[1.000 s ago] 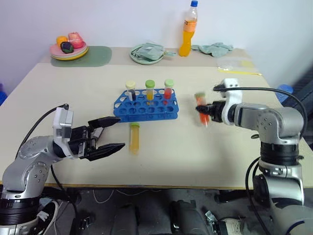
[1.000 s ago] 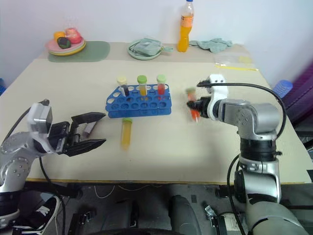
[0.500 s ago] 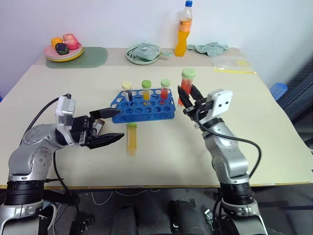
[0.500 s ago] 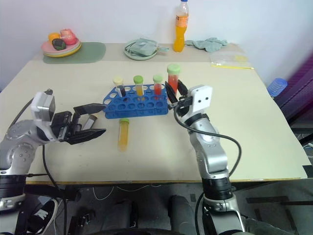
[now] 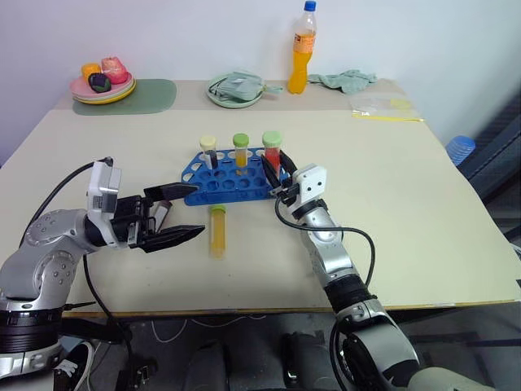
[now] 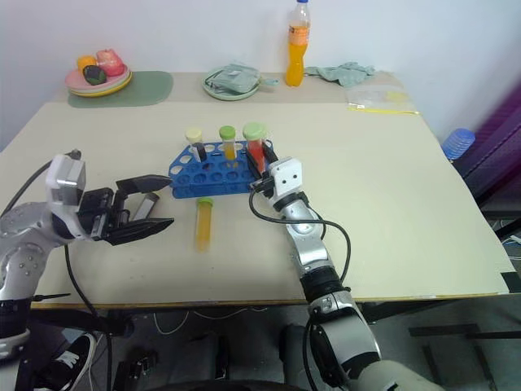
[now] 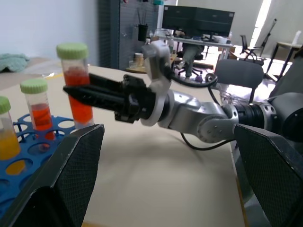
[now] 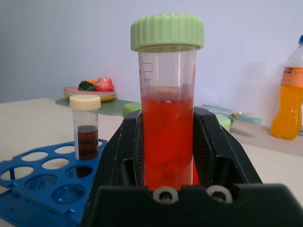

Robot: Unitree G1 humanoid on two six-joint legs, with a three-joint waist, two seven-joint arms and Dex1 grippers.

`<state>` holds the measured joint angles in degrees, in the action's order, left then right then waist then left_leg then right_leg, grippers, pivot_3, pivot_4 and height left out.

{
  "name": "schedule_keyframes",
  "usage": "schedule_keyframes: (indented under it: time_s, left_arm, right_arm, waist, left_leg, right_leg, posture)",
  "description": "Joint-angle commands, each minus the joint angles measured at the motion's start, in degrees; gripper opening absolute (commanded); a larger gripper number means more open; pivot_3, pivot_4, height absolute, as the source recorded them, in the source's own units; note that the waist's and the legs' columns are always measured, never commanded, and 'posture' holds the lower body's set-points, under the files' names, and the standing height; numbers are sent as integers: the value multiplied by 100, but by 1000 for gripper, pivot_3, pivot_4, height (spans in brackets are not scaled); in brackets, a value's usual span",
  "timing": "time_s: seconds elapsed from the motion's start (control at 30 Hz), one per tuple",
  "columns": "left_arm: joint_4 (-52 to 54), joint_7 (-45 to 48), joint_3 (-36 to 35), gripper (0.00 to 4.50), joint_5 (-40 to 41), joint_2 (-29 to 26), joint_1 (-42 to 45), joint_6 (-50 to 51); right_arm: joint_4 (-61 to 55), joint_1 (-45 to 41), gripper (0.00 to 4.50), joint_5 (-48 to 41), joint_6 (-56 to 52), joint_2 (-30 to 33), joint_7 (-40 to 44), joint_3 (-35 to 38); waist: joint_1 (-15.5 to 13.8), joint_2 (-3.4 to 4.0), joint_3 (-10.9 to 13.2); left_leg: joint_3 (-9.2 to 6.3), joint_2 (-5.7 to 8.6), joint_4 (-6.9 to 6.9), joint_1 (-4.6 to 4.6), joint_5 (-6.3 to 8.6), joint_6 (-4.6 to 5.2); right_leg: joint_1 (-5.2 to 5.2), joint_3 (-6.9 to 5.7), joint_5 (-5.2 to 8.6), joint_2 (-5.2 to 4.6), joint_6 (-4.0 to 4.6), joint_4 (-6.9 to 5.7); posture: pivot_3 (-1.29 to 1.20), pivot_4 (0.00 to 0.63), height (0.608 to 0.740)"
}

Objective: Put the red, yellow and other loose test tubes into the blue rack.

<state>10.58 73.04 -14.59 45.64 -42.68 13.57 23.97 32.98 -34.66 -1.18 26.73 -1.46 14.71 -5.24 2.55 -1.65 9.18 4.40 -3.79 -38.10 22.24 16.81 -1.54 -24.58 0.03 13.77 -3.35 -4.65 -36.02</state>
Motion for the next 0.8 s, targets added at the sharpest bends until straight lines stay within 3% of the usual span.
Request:
schedule_keyframes:
  time_s: [0.03,0.8]
  left_arm:
    - [272,-102,-198,4500,128,-70,-78,66]
    - [290,-69,-333,4500,188,-222,-202,72]
  right_arm:
    - [297,-323,1219,43,340,18,-66,95]
    - [1589,-721,1219,204,911,169,-206,315]
  waist:
    - [1,0,0]
    - [4,0,0]
  left_leg:
    - [0,0,0,0,0,0]
    - [2,0,0,-5,-3,-5]
  right_leg:
    - [0,0,0,0,0,-1]
    - [1,0,0,-4,1,-4]
  posture:
    - [0,150,740]
    - [0,150,740]
